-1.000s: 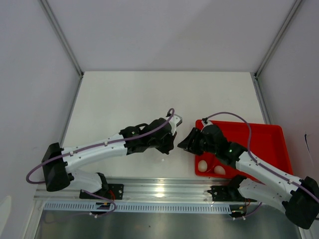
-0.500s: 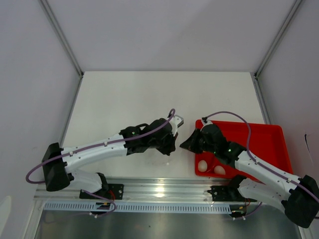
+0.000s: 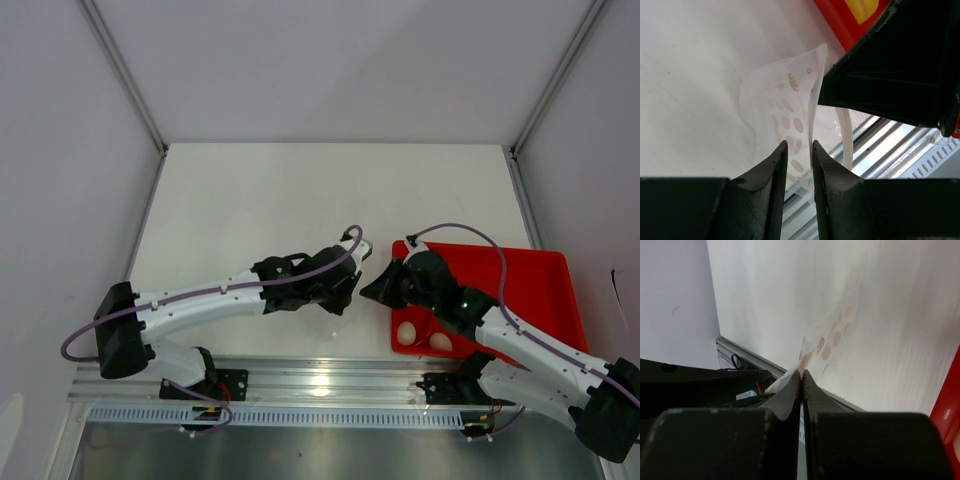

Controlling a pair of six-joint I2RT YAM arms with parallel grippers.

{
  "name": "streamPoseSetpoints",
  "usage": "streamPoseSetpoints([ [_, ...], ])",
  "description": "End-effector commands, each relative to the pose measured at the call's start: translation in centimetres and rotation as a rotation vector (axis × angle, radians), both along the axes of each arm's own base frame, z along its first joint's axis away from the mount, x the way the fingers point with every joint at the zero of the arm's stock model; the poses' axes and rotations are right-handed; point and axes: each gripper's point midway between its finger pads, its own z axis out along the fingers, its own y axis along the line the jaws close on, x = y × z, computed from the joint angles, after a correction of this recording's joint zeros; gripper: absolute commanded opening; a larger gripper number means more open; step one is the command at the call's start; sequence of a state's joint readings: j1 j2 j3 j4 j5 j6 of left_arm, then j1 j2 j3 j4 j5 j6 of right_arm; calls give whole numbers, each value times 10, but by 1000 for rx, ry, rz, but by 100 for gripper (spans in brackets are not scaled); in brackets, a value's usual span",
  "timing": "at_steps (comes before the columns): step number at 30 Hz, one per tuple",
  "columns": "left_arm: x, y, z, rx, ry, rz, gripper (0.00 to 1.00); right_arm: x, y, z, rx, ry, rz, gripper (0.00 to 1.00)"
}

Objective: Place the food in the zip-top bag and seal the zipper
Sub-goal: Open the zipper of the food storage bag at the center of the board.

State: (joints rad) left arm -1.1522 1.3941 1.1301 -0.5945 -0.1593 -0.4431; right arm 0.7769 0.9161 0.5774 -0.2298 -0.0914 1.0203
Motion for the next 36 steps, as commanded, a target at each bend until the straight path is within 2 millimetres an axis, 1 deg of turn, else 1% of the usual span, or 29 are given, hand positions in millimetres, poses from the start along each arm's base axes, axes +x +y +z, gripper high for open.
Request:
streamPoseSetpoints([
  [1, 10, -1, 14, 17, -72, 33, 30, 2, 6, 28, 55, -50, 3, 0],
  [3, 11, -1, 14, 23, -81, 36, 33, 2, 5, 31, 50, -53, 1, 0],
  [4, 11, -2, 14, 23, -82, 34, 38, 2, 4, 31, 50, -53, 1, 0],
  [5, 9, -1, 13, 28, -81, 29, 39, 1, 4, 29, 47, -51, 0, 0],
  [9, 8, -1, 13, 24, -78, 28, 38, 1, 3, 28, 36, -52, -1, 0],
  [11, 7, -1, 9, 33, -71, 19, 36, 1, 1, 28, 36, -53, -4, 0],
  [14, 3, -4, 6, 25, -51, 2, 28, 0, -2, 28, 34, -59, -13, 0],
  [16, -3, -9, 6, 4, -28, -27, 7, 0, -3, 28, 23, -62, -11, 0],
  [17, -4, -11, 6, -4, -20, -37, 1, 0, -3, 27, 19, -62, -11, 0],
  [20, -10, -18, 4, -13, 17, -63, 0, -1, -5, 23, 12, -58, -11, 0],
  [22, -10, -18, 8, -20, 16, -55, 1, -2, -7, 21, -4, -56, -9, 0],
  [24, -5, -14, 11, -8, -1, -27, 1, -2, -10, 16, -37, -60, -3, 0],
  [27, 7, -7, 26, -3, -44, 40, 1, -5, -18, 2, -93, -43, -5, 0],
  [29, 11, 2, 32, 20, -64, 81, 1, -5, -23, -6, -138, -24, -9, 0],
  [30, 19, 6, 39, 22, -91, 124, 1, -5, -25, -9, -166, -24, -3, 0],
  [31, 20, 8, 45, 27, -101, 142, 1, -4, -31, -16, -211, -16, -19, 0],
  [33, 27, 13, 50, 35, -130, 177, 1, -2, -36, -24, -268, -3, -23, 0],
  [36, 26, 18, 55, 34, -132, 197, 1, 0, -43, -33, -320, 11, -34, 0],
])
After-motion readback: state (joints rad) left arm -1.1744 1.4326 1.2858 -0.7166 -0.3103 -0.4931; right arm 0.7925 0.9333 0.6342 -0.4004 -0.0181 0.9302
